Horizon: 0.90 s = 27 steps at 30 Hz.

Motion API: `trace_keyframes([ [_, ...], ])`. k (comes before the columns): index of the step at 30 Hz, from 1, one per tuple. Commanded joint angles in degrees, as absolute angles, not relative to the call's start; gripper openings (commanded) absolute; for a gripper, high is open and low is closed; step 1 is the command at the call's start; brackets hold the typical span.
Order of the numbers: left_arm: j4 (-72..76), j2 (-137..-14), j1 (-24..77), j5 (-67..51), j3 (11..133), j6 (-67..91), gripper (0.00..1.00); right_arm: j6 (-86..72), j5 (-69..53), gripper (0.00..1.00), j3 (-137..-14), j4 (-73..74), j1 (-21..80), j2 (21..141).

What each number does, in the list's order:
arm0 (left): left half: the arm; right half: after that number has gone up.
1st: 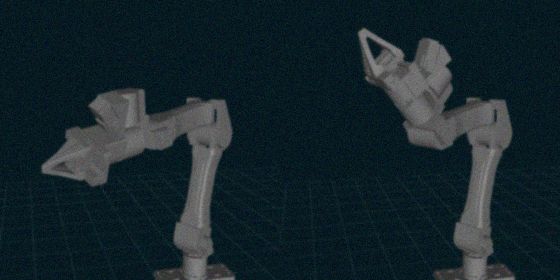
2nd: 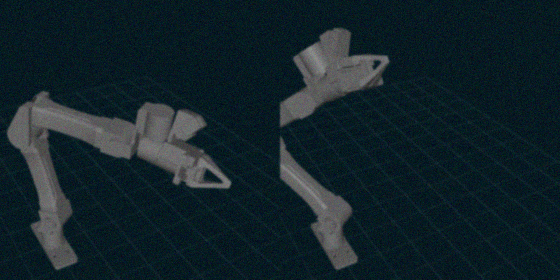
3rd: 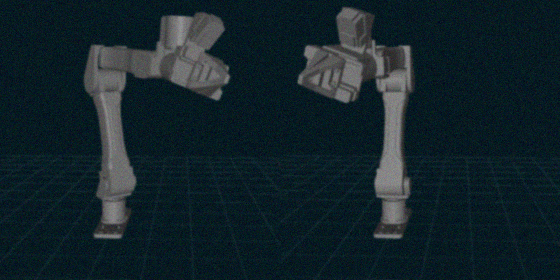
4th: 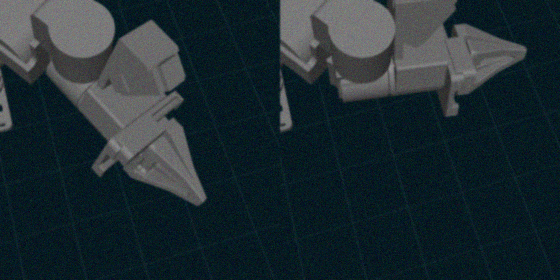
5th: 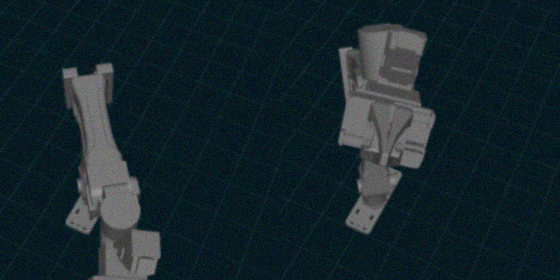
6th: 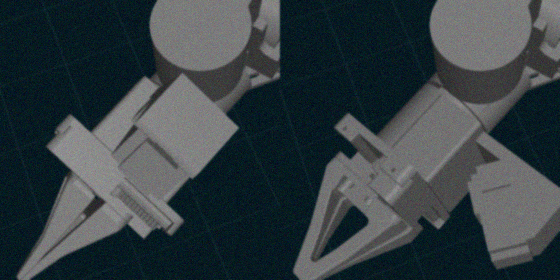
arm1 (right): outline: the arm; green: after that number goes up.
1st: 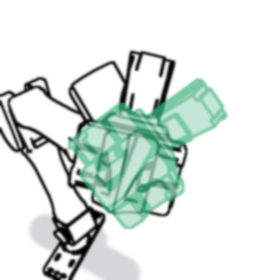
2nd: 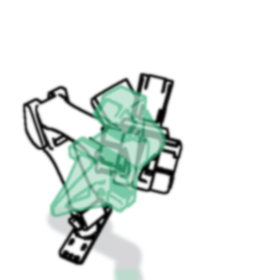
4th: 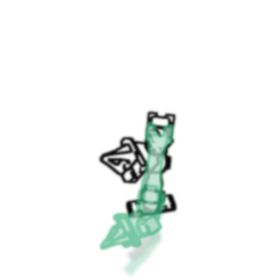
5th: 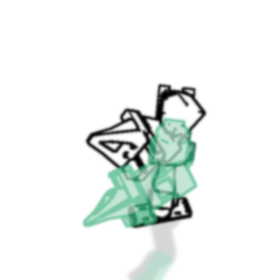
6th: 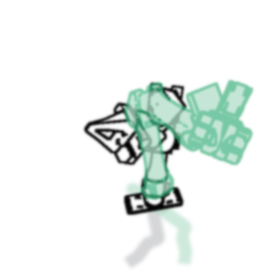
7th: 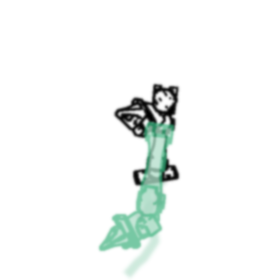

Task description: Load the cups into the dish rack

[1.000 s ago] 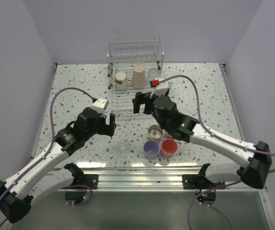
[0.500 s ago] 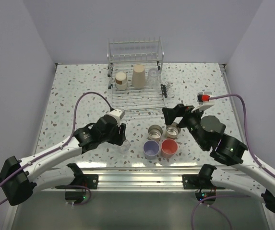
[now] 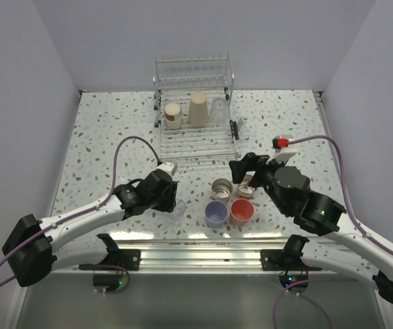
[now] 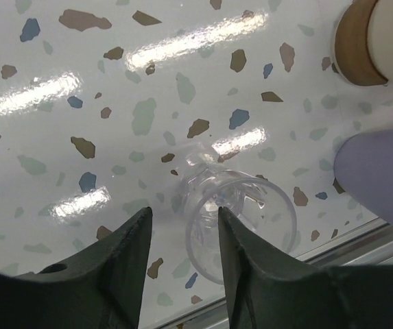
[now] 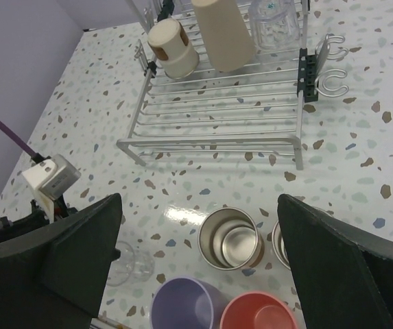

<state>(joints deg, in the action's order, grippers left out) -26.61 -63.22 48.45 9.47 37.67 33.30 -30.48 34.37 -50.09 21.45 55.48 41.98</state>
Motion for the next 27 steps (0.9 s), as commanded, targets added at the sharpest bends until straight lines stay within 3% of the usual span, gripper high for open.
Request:
trace_keyframes([
  [1, -25.5, -64.4, 48.8, 10.5, 36.2, 36.4, 0.45, -31.6, 35.6, 0.98, -49.5, 21.3, 55.5, 41.5],
  [3, -25.0, -64.7, 48.9, 10.7, 35.5, 37.0, 0.38, -31.6, 35.9, 0.98, -49.0, 21.5, 55.5, 41.0],
  [5, -24.3, -65.1, 48.9, 10.6, 35.3, 37.0, 0.23, -32.0, 36.0, 0.98, -48.5, 21.6, 55.5, 40.7],
  [7, -23.6, -65.1, 49.0, 10.3, 35.2, 37.0, 0.0, -32.6, 35.8, 0.98, -47.9, 21.7, 55.5, 40.3],
  [12, -24.1, -61.8, 49.0, 12.5, 39.4, 36.7, 0.0, -34.6, 33.9, 0.98, -47.9, 21.4, 55.5, 40.9],
  [16, -20.0, -54.9, 49.0, 13.5, 43.6, 34.0, 0.0, -39.8, 25.1, 0.98, -47.9, 16.7, 55.5, 41.8],
  [27, 7.5, -41.1, 44.7, -1.0, 42.2, 38.0, 0.0, -55.3, 13.8, 0.98, -41.8, -19.1, 55.5, 46.1],
])
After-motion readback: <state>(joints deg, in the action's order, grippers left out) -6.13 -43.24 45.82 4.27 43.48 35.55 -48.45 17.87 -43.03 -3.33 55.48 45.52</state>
